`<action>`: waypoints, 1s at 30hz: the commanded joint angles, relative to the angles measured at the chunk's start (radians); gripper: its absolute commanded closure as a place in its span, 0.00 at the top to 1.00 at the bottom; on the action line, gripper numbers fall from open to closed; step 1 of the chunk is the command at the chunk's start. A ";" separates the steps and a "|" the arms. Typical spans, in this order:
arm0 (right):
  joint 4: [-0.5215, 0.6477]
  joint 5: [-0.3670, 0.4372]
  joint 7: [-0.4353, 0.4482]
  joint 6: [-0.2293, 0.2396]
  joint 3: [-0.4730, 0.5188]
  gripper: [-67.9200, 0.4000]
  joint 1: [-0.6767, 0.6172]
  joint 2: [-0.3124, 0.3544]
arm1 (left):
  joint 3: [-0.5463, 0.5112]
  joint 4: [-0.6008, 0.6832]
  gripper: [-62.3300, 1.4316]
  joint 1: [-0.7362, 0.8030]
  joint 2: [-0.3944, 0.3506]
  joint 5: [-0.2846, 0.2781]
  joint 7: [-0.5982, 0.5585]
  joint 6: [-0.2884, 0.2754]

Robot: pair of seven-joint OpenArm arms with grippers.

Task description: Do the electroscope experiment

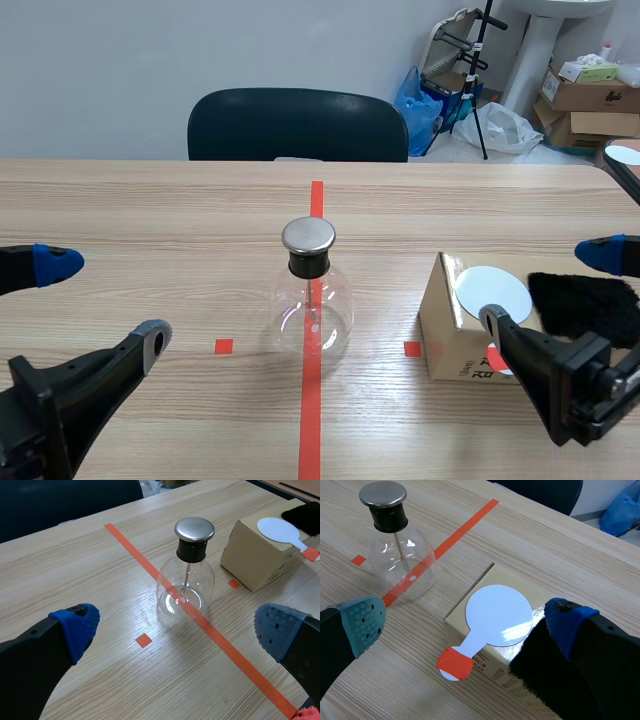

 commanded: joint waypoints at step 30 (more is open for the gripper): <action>0.015 0.007 0.006 -0.003 0.009 1.00 0.001 0.008 | -0.001 0.024 1.00 0.000 0.005 -0.006 -0.014 -0.001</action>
